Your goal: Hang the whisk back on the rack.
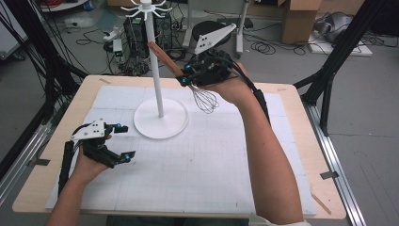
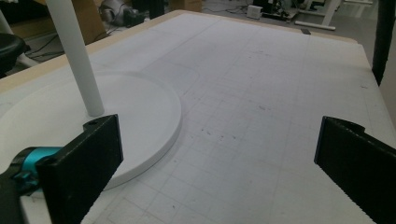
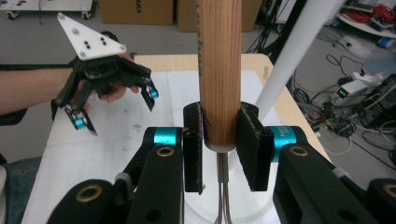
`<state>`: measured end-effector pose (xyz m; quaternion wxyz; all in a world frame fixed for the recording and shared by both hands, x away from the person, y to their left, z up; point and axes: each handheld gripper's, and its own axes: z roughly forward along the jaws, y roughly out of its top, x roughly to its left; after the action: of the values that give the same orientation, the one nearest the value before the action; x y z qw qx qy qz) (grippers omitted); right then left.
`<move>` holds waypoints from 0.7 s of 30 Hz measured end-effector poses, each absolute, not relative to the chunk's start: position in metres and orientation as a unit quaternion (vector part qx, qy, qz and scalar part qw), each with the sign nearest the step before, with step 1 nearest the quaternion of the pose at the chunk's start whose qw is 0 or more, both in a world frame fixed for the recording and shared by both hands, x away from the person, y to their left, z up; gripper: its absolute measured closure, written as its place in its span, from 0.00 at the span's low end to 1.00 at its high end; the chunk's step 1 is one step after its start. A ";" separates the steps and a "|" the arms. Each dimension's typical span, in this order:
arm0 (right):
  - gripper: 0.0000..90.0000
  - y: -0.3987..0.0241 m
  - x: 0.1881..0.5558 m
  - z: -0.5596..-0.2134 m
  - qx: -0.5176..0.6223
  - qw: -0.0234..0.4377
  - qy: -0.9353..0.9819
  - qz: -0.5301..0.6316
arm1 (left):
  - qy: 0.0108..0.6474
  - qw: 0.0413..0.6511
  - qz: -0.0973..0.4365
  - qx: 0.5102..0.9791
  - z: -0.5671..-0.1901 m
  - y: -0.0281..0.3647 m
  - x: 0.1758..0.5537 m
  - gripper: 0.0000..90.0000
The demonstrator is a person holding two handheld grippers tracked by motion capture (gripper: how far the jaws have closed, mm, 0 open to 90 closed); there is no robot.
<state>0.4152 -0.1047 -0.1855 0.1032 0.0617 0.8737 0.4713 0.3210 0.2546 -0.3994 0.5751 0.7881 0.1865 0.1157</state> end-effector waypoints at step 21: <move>0.81 -0.088 0.434 -0.160 0.070 0.103 0.863 0.489 | 0.188 0.573 0.114 0.789 -0.400 0.254 0.321 0.02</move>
<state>0.4338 -0.0880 -0.1599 0.1027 0.0704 0.8633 0.4891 0.3208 0.2545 -0.3997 0.5731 0.7893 0.1883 0.1145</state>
